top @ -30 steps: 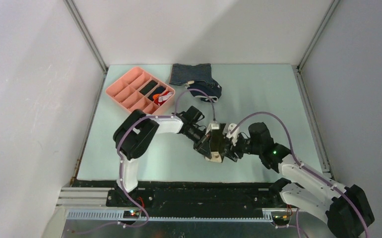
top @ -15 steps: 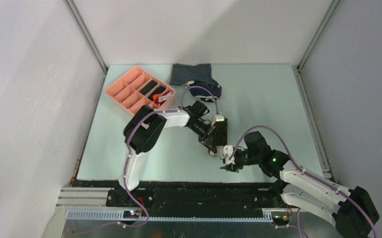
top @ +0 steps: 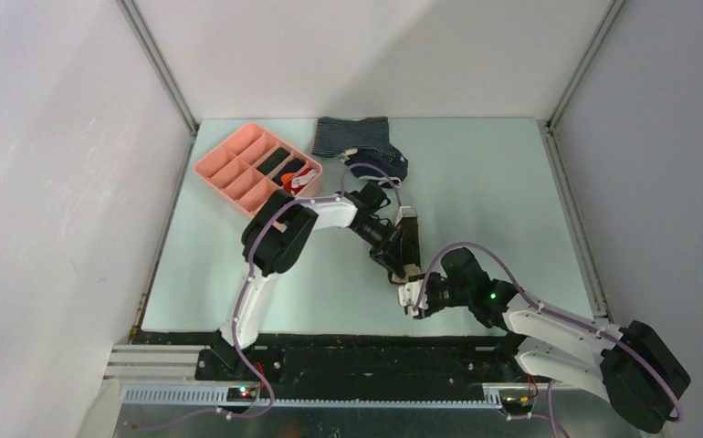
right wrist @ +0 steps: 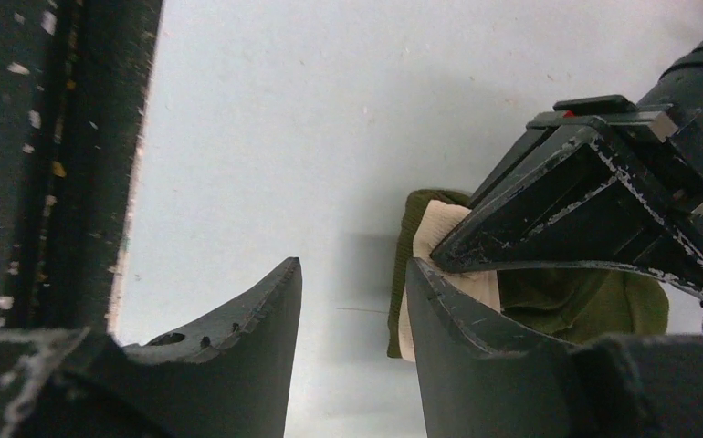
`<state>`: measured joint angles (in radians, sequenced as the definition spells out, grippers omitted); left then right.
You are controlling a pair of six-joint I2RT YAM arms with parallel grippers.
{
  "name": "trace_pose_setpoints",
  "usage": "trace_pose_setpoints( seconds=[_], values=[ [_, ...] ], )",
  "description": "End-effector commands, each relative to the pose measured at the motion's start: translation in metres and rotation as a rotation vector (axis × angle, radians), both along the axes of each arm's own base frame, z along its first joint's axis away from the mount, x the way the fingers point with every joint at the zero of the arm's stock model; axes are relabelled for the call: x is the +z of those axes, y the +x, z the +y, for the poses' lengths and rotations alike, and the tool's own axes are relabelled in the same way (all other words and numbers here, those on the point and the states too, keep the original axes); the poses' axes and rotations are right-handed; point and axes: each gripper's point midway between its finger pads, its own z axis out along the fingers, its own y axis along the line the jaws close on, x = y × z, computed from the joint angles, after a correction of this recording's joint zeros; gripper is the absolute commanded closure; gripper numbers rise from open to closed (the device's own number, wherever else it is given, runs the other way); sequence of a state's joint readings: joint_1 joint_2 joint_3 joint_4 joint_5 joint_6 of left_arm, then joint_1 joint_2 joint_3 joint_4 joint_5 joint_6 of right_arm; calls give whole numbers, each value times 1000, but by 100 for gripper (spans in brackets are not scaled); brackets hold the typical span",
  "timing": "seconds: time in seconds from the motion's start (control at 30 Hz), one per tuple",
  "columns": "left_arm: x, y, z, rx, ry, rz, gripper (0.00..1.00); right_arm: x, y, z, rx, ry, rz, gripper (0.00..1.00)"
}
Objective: Roll the underwear
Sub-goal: Roll the underwear to the center of the board.
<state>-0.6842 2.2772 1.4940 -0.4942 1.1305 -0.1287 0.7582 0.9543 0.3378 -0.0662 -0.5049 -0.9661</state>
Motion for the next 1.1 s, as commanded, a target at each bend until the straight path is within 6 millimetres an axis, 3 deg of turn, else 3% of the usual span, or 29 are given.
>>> trace_pose_setpoints(
  seconds=[0.0,0.27,0.67,0.77,0.83,0.87,0.9,0.93,1.07],
  values=[
    [-15,1,-2,51,58,77,100,2,22,1,-37,0,-134,50],
    [-20,10,-4,136,50,220,100,-12,43,-3,-121,-37,-213,48],
    [-25,13,0,164,54,383,100,-33,55,-8,-136,-97,-283,48],
    [-23,14,-1,163,45,401,100,-36,59,-8,-139,-112,-300,50],
    [-23,14,-1,164,50,419,99,-40,62,-8,-138,-124,-303,58],
    [-22,14,-1,163,51,423,96,-39,63,-8,-141,-126,-301,64],
    [-22,16,0,168,56,426,87,-41,63,-6,-134,-140,-282,69],
    [-22,17,1,174,62,417,83,-43,63,-7,-139,-148,-260,79],
    [-18,28,10,208,89,311,57,-46,60,-4,-103,-187,-181,88]
  ],
)
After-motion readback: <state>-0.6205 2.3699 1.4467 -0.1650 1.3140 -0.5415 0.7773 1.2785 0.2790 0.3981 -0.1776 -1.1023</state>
